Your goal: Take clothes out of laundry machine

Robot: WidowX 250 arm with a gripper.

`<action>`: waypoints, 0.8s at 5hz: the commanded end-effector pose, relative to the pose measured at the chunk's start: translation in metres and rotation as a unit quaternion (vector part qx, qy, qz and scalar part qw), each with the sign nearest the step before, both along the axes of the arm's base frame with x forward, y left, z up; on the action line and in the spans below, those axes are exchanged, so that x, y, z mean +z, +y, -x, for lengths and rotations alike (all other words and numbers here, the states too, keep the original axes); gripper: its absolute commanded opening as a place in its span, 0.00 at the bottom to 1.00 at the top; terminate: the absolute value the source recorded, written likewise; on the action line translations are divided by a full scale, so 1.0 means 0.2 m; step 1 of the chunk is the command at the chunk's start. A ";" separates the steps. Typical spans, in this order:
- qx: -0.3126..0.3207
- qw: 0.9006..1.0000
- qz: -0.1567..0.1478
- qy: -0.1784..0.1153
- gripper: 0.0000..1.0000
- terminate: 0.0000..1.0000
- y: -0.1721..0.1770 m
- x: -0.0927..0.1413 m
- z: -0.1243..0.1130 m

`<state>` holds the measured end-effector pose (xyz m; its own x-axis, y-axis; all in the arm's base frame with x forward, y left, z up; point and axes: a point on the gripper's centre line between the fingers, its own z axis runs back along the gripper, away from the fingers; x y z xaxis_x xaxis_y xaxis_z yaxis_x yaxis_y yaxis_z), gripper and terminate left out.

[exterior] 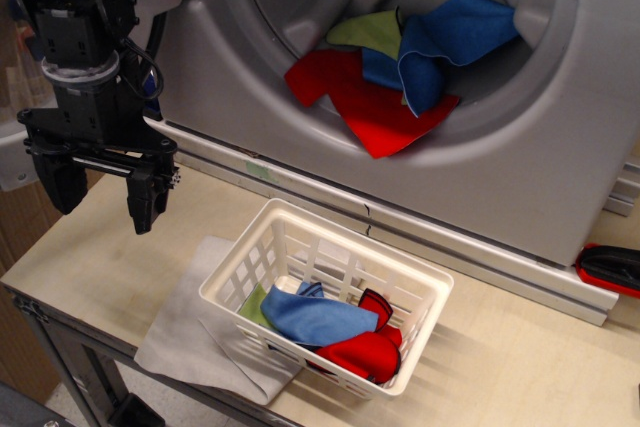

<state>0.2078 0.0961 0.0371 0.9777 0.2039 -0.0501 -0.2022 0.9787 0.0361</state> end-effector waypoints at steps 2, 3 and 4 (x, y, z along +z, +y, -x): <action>0.004 0.999 0.014 -0.029 1.00 0.00 -0.08 -0.02 -0.16; -0.021 0.998 0.036 -0.055 1.00 0.00 -0.19 0.04 -0.32; -0.062 0.993 0.040 -0.090 1.00 0.00 -0.29 0.14 -0.47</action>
